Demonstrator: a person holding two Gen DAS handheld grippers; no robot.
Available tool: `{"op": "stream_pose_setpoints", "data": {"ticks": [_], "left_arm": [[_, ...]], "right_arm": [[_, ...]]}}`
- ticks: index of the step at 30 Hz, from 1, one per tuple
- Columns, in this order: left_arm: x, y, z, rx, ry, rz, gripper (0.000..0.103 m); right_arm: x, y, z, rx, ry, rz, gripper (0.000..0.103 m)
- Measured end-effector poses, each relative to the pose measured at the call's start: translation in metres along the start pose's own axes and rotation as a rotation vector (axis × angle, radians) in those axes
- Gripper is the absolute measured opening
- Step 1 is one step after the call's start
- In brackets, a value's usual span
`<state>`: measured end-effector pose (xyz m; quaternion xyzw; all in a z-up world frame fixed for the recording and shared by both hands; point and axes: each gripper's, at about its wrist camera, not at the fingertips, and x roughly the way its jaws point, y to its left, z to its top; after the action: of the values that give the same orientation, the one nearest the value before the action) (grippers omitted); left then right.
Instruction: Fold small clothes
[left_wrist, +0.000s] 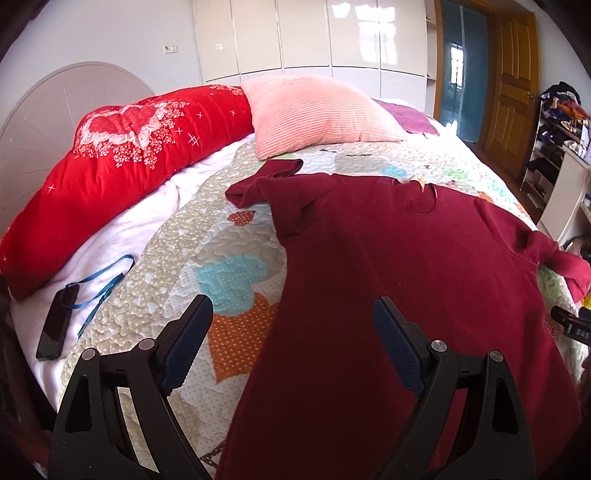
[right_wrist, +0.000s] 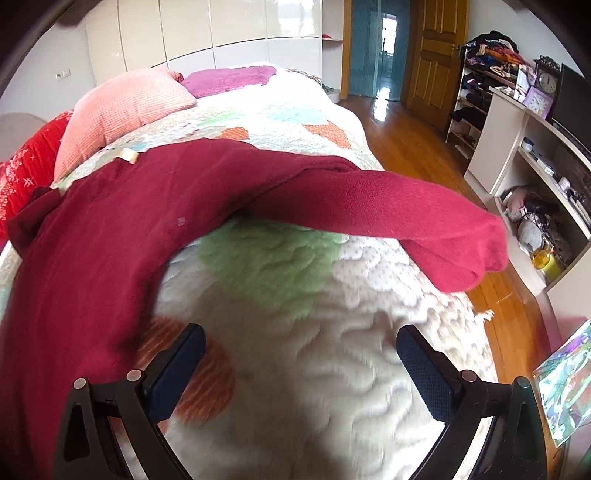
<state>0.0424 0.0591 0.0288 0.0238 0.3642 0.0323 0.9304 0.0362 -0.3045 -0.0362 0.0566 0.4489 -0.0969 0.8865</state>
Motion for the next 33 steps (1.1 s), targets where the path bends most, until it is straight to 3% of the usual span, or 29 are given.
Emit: {"op": "stream_pose_setpoints", "data": {"ticks": [3, 10, 13, 17, 25, 33], "left_arm": [[0.0, -0.006, 0.0, -0.007, 0.003, -0.016, 0.089], [-0.008, -0.017, 0.002, 0.001, -0.015, -0.046, 0.088], [-0.01, -0.015, 0.002, -0.007, -0.018, -0.058, 0.088], [-0.011, -0.013, 0.003, -0.012, -0.02, -0.058, 0.088], [-0.009, -0.014, 0.005, -0.01, -0.02, -0.064, 0.089], [-0.001, -0.014, 0.005, -0.008, -0.011, -0.059, 0.088]], "right_arm": [[-0.037, 0.016, -0.004, -0.023, -0.037, 0.028, 0.103], [-0.119, 0.062, 0.0, -0.096, -0.148, 0.199, 0.103], [-0.141, 0.083, 0.002, -0.154, -0.181, 0.219, 0.103], [-0.149, 0.108, 0.005, -0.194, -0.206, 0.218, 0.103], [-0.122, 0.138, 0.011, -0.173, -0.189, 0.21, 0.103], [-0.104, 0.147, 0.018, -0.157, -0.173, 0.211, 0.103]]}}
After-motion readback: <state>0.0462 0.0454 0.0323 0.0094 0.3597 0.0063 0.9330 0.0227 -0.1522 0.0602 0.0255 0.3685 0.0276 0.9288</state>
